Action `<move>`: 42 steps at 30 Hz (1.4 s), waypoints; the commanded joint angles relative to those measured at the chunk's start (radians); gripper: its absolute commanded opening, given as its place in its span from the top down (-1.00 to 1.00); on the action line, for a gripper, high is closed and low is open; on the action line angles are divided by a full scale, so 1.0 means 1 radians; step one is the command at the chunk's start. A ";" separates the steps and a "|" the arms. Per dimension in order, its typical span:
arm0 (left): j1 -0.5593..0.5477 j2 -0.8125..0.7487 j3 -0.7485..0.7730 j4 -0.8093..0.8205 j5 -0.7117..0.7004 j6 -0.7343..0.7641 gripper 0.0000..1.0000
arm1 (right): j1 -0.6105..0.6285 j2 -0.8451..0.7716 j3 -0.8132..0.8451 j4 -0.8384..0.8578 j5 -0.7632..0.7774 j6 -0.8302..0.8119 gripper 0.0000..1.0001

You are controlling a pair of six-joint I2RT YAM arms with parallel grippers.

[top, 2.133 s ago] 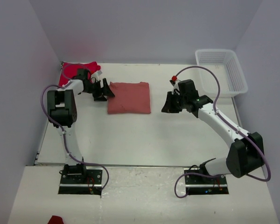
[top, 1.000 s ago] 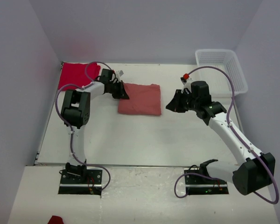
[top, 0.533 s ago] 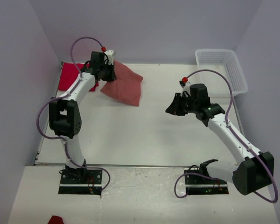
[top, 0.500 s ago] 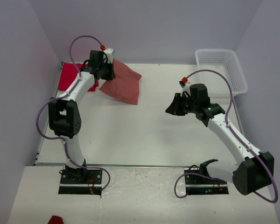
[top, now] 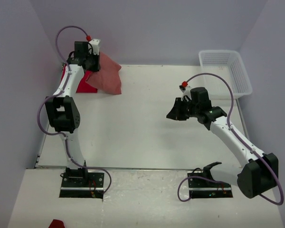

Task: Fold and stack the t-shirts
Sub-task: Put the neatly folded tshirt into the corner of the board with the left arm

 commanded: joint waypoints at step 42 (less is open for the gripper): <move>0.184 0.048 0.271 -0.082 0.037 0.076 1.00 | 0.069 0.154 0.013 -0.008 0.036 -0.004 0.77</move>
